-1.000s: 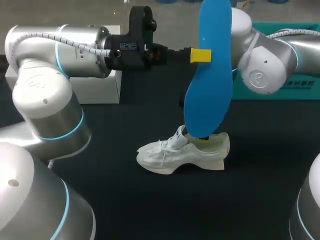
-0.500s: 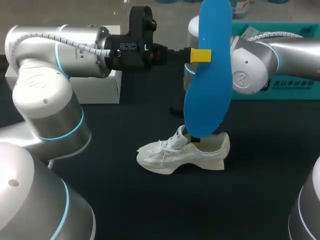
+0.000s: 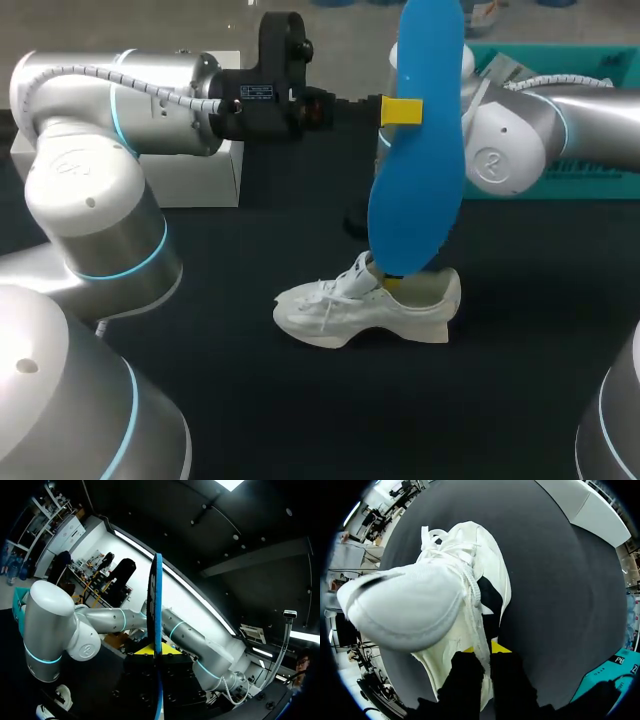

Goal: Take the shoe out of the shoebox, open the shoe tongue, remove and reinsert the insole, then place the shoe into the shoebox

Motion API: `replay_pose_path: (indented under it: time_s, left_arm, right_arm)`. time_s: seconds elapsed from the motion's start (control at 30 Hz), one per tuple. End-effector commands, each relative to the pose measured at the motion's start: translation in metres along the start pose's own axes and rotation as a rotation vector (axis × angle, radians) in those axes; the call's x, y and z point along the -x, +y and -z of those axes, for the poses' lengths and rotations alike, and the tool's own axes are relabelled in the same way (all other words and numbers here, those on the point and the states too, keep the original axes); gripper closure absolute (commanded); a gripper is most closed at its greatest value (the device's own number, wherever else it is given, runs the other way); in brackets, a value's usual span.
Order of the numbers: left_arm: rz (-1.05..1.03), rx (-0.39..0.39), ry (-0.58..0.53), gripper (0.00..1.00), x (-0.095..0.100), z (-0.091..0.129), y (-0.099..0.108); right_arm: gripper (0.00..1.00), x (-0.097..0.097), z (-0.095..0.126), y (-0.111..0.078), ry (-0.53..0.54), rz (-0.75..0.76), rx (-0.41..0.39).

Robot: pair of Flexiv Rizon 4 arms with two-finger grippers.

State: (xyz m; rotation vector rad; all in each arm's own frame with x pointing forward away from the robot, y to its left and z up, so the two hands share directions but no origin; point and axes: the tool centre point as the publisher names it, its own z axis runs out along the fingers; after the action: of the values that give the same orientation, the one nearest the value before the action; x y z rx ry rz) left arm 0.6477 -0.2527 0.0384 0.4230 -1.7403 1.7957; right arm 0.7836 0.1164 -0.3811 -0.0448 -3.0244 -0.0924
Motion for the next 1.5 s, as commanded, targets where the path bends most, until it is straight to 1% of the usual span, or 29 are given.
replay_pose_path:
  time_s: [0.03,0.07,0.1,0.13,0.17,0.2,0.23,0.27,0.3,0.33,0.37,0.4,0.5,0.53,0.57,0.6,0.63,1.0,1.03,1.1,1.17,1.23,1.3,1.37,1.5]
  left_arm:
    - [-0.001,-0.001,0.001,1.0,0.001,-0.001,0.0]
    - [-0.001,-0.001,0.001,1.0,0.001,-0.001,0.0]
    - [-0.001,-0.001,0.001,1.0,0.001,-0.001,0.0]
    - [-0.001,-0.001,0.001,1.0,0.001,-0.001,0.0]
    - [-0.001,-0.001,0.001,1.0,0.001,-0.001,0.0]
    - [-0.001,-0.001,0.001,1.0,0.001,-0.001,0.0]
    - [-0.001,-0.001,0.001,1.0,0.001,-0.001,0.0]
    - [-0.001,-0.001,0.001,1.0,0.001,-0.001,0.0]
    - [-0.001,-0.001,0.001,1.0,0.001,-0.001,0.0]
    - [-0.001,-0.001,0.001,1.0,0.001,-0.001,0.0]
    - [-0.001,-0.001,0.001,1.0,0.001,-0.001,0.0]
    - [-0.001,-0.001,0.001,1.0,0.001,-0.001,0.0]
    - [-0.001,-0.001,0.001,1.0,0.001,-0.001,0.0]
    - [-0.001,-0.001,0.001,1.0,0.001,-0.001,0.0]
    - [-0.001,-0.001,0.001,1.0,0.001,-0.001,0.0]
    - [-0.001,-0.001,0.001,1.0,0.001,-0.001,0.0]
    - [-0.001,-0.001,0.001,1.0,0.001,-0.001,0.0]
    - [-0.001,-0.001,0.001,1.0,0.001,-0.001,0.0]
    - [-0.001,-0.001,0.001,1.0,0.001,-0.001,0.0]
    - [-0.001,-0.001,0.001,1.0,0.001,-0.001,0.0]
    - [-0.001,-0.001,0.001,1.0,0.001,-0.001,0.0]
    - [-0.001,-0.001,0.001,1.0,0.001,-0.001,0.0]
    - [-0.001,-0.001,0.001,1.0,0.001,-0.001,0.0]
    - [-0.001,-0.001,0.001,1.0,0.001,-0.001,0.0]
    - [-0.001,-0.001,0.001,1.0,0.001,-0.001,0.0]
  right_arm:
    - [1.0,-0.004,0.012,-0.001,-0.006,-0.167,0.051]
    - [1.0,-0.005,0.017,-0.001,-0.014,-0.25,0.088]
    - [1.0,-0.007,0.02,0.0,-0.024,-0.283,0.122]
    - [1.0,-0.008,0.024,0.0,0.002,-0.402,0.199]
    - [1.0,-0.01,0.026,0.0,-0.006,-0.491,0.225]
    - [1.0,-0.011,0.028,0.002,0.009,-0.555,0.253]
    - [1.0,-0.013,0.029,0.002,0.034,-0.693,0.319]
    - [1.0,-0.016,0.031,0.006,0.008,-0.73,0.407]
    - [1.0,-0.02,0.032,0.006,-0.009,-0.839,0.463]
    - [1.0,-0.022,0.031,0.009,-0.014,-0.834,0.511]
    - [1.0,-0.023,0.031,0.011,-0.023,-0.892,0.537]
    - [1.0,-0.022,0.033,0.015,-0.032,-0.893,0.566]
    - [1.0,-0.025,0.039,0.02,-0.078,-1.015,0.646]
    - [1.0,-0.027,0.042,0.023,-0.093,-1.05,0.648]
    - [1.0,-0.025,0.046,0.027,-0.099,-1.039,0.651]
    - [1.0,-0.022,0.051,0.031,-0.096,-0.978,0.637]
    - [1.0,-0.017,0.056,0.036,-0.105,-0.9,0.562]
    - [1.0,-0.017,0.056,0.036,-0.105,-0.9,0.562]
    - [1.0,-0.015,0.056,0.035,-0.099,-0.921,0.593]
    - [1.0,-0.012,0.055,0.031,-0.042,-1.07,0.603]
    - [1.0,-0.014,0.053,0.032,0.02,-1.151,0.619]
    - [1.0,-0.018,0.052,0.036,0.032,-1.208,0.606]
    - [1.0,-0.021,0.049,0.038,0.046,-1.281,0.567]
    - [1.0,-0.024,0.045,0.041,0.086,-1.306,0.577]
    - [1.0,-0.026,0.039,0.045,0.11,-1.347,0.521]
